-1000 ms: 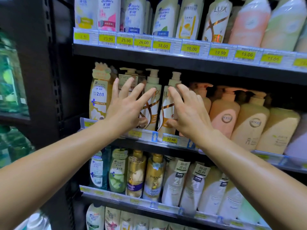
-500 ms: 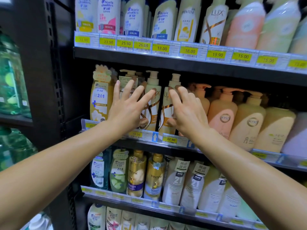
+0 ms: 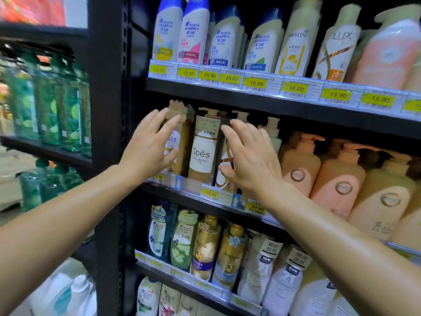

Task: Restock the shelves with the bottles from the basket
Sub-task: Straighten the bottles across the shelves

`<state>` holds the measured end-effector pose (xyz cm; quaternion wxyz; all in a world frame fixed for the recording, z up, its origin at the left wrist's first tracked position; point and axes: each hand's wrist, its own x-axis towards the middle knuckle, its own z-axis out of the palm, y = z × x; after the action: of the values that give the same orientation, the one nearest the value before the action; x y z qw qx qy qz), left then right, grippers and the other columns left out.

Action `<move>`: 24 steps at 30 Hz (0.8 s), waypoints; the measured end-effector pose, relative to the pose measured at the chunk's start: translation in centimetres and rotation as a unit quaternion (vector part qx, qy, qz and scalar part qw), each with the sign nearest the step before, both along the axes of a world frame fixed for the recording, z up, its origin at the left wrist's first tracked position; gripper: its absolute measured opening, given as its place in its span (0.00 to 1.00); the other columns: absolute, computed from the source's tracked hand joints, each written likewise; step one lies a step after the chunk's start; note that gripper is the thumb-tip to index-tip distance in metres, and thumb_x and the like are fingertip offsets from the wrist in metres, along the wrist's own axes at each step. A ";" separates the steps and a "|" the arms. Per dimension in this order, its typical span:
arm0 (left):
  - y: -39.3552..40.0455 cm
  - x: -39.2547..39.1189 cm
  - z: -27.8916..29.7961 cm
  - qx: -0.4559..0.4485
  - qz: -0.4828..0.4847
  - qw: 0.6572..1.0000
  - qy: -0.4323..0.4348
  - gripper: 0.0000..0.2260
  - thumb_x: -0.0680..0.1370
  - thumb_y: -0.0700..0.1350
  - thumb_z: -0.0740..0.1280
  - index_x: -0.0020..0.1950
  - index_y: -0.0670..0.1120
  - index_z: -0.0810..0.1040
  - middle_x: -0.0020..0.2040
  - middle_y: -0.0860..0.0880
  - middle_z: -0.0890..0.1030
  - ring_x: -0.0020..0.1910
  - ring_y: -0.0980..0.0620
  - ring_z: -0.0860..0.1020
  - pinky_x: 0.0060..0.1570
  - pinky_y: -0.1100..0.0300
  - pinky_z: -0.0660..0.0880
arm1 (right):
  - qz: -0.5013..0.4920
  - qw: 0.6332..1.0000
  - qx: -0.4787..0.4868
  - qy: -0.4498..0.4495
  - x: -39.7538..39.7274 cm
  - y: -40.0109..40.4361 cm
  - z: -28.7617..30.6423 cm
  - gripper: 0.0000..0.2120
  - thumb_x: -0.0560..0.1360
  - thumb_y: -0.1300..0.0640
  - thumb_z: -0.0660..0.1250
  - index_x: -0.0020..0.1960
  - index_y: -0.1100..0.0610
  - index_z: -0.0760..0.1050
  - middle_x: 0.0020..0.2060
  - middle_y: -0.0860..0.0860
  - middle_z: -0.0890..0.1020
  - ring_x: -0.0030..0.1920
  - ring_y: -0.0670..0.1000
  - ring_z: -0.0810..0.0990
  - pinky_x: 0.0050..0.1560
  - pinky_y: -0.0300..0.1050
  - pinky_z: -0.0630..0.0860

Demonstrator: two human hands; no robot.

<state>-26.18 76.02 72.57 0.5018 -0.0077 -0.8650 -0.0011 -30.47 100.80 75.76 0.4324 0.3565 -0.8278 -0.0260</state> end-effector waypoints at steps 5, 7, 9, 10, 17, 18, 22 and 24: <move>-2.1 -0.8 -1.1 0.026 -0.042 0.997 -0.053 0.38 0.73 0.46 0.76 0.79 0.45 0.62 0.78 0.38 0.59 0.77 0.38 0.58 0.76 0.48 0.56 | -0.028 0.999 0.008 0.027 -0.4 -3.9 -0.3 0.44 0.70 0.40 0.72 0.78 0.54 0.58 0.77 0.54 0.60 0.71 0.59 0.63 0.69 0.57 0.60; -2.4 -1.4 -1.6 0.036 -0.064 0.995 -0.074 0.40 0.73 0.46 0.76 0.80 0.49 0.58 0.80 0.40 0.54 0.78 0.41 0.55 0.76 0.48 0.58 | -0.054 0.998 0.019 0.035 -0.8 -5.2 -0.6 0.46 0.69 0.38 0.72 0.79 0.51 0.55 0.78 0.53 0.58 0.69 0.60 0.64 0.65 0.57 0.63; -2.5 -1.8 -2.1 0.054 -0.089 0.991 -0.078 0.40 0.74 0.45 0.75 0.80 0.53 0.57 0.81 0.43 0.50 0.78 0.43 0.56 0.74 0.50 0.63 | -0.077 0.996 0.029 0.032 -1.1 -6.2 -1.0 0.48 0.68 0.36 0.72 0.79 0.48 0.52 0.78 0.53 0.56 0.67 0.60 0.65 0.63 0.56 0.65; -2.7 -2.1 -2.4 0.061 -0.103 0.990 -0.074 0.40 0.74 0.45 0.75 0.80 0.54 0.56 0.81 0.44 0.49 0.78 0.44 0.58 0.72 0.51 0.66 | -0.088 0.995 0.029 0.031 -1.3 -6.5 -1.1 0.49 0.68 0.36 0.72 0.79 0.47 0.51 0.78 0.53 0.55 0.66 0.60 0.65 0.62 0.56 0.66; -3.8 -3.3 -3.0 0.071 -0.155 0.983 -0.065 0.39 0.75 0.45 0.74 0.80 0.55 0.56 0.82 0.48 0.45 0.71 0.44 0.68 0.64 0.54 0.72 | -0.127 0.991 0.023 0.030 -1.6 -7.5 -1.5 0.46 0.67 0.38 0.75 0.78 0.46 0.56 0.75 0.54 0.62 0.62 0.61 0.72 0.61 0.58 0.65; -4.0 -3.4 -3.1 0.073 -0.159 0.982 -0.064 0.39 0.75 0.45 0.75 0.80 0.55 0.56 0.82 0.48 0.45 0.71 0.44 0.68 0.64 0.53 0.72 | -0.131 0.991 0.024 0.031 -1.6 -7.5 -1.5 0.46 0.68 0.38 0.75 0.78 0.46 0.55 0.75 0.54 0.62 0.63 0.60 0.72 0.63 0.60 0.64; -4.3 -3.9 -3.4 0.078 -0.178 0.979 -0.055 0.40 0.74 0.44 0.75 0.80 0.55 0.57 0.82 0.48 0.46 0.73 0.43 0.66 0.64 0.55 0.70 | -0.146 0.988 0.024 0.044 -1.5 -7.3 -1.4 0.48 0.66 0.36 0.75 0.78 0.45 0.53 0.75 0.52 0.63 0.65 0.61 0.68 0.67 0.64 0.60; -4.4 -4.1 -3.6 0.084 -0.188 0.977 -0.053 0.41 0.73 0.43 0.76 0.80 0.55 0.57 0.82 0.48 0.47 0.72 0.43 0.67 0.61 0.57 0.70 | -0.151 0.987 0.013 0.055 -1.3 -7.1 -1.5 0.49 0.65 0.35 0.75 0.78 0.46 0.55 0.74 0.52 0.63 0.67 0.62 0.66 0.68 0.66 0.58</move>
<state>-30.26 71.67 69.01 0.4452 -0.1277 -0.8701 -0.1684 -31.75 93.74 74.27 0.4635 0.2310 -0.8469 -0.1211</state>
